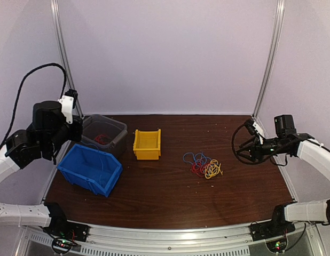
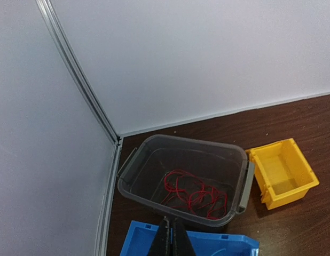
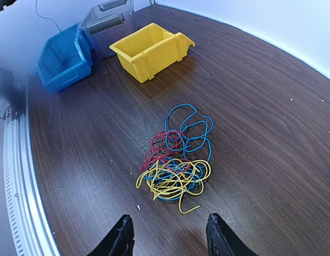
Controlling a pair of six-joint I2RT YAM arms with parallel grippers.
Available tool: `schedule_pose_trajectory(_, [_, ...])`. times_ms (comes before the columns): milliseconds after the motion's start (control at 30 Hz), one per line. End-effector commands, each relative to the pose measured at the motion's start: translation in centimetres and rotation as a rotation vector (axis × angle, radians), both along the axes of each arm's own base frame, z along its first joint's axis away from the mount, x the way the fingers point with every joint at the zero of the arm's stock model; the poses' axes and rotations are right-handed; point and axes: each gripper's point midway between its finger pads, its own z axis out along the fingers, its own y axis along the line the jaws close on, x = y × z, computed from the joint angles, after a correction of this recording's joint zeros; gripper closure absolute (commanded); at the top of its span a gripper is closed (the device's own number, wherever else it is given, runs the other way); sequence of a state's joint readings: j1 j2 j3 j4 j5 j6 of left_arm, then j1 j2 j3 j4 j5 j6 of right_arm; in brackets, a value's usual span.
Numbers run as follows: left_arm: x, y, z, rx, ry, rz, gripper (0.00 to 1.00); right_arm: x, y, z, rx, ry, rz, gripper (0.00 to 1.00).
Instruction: Untangle the cables
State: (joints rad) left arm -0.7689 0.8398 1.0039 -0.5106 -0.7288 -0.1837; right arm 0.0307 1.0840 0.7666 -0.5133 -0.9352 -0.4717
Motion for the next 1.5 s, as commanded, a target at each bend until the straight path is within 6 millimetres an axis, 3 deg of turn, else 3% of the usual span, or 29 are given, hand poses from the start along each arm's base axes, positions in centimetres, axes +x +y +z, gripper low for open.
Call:
schedule_pose_trajectory(0, [1.4,1.6,-6.0,0.117,0.148,0.108,1.00,-0.4,0.3,0.4,0.009,-0.009,0.019,0.52])
schedule_pose_trajectory(100, [1.6,1.8,-7.6,0.079,0.178,0.116,1.00,-0.4,0.3,0.3,0.010,-0.004,0.020,0.52])
schedule_pose_trajectory(267, [2.5,4.2,-13.6,0.081,0.349,0.176,1.00,-0.3,0.3,0.0,0.009,0.009,0.024,0.52])
schedule_pose_trajectory(333, [2.5,4.9,-14.6,0.095,0.398,0.220,0.95,-0.3,0.3,-0.2,0.003,0.011,0.024,0.52])
schedule_pose_trajectory(400, [2.6,5.0,-14.8,0.091,0.403,0.239,0.49,-0.1,0.3,-0.3,-0.004,0.011,0.023,0.52])
schedule_pose_trajectory(500, [3.4,3.7,-12.7,0.022,0.365,0.193,0.14,0.1,0.2,-0.9,-0.042,0.023,0.022,0.52])
schedule_pose_trajectory(533, [3.7,2.5,-11.4,-0.018,0.344,0.131,0.04,0.1,0.2,-1.3,-0.068,0.029,0.024,0.52])
schedule_pose_trajectory(600, [4.2,-0.3,-8.1,-0.131,0.263,-0.003,0.02,0.1,0.2,-2.2,-0.115,0.040,0.027,0.50])
schedule_pose_trajectory(700, [4.0,-6.6,-3.0,-0.332,0.104,-0.318,0.03,0.3,0.6,-3.8,-0.192,0.053,0.030,0.44])
schedule_pose_trajectory(767, [3.7,-10.3,-1.3,-0.448,0.056,-0.478,0.08,0.3,1.2,-4.8,-0.229,0.071,0.051,0.43])
schedule_pose_trajectory(833, [3.7,-14.2,-1.1,-0.476,0.060,-0.597,0.11,0.4,1.7,-5.8,-0.246,0.104,0.063,0.43])
schedule_pose_trajectory(1000, [4.9,-23.9,-5.4,-0.323,0.144,-0.681,0.10,0.8,2.5,-7.5,-0.259,0.195,0.079,0.42])
schedule_pose_trajectory(1100, [4.9,-28.7,-9.6,-0.413,0.221,-0.779,0.08,1.2,3.0,-7.5,-0.227,0.219,0.083,0.37])
schedule_pose_trajectory(1267, [4.3,-34.6,-13.5,-0.654,0.283,-0.917,0.08,0.8,4.4,-7.8,-0.193,0.250,0.118,0.35])
schedule_pose_trajectory(1367, [3.5,-38.7,-15.9,-0.630,0.319,-0.963,0.09,0.4,5.1,-8.7,-0.200,0.286,0.143,0.37])
schedule_pose_trajectory(1467, [2.8,-41.5,-18.0,-0.625,0.366,-1.001,0.15,0.0,5.7,-9.3,-0.181,0.333,0.175,0.40])
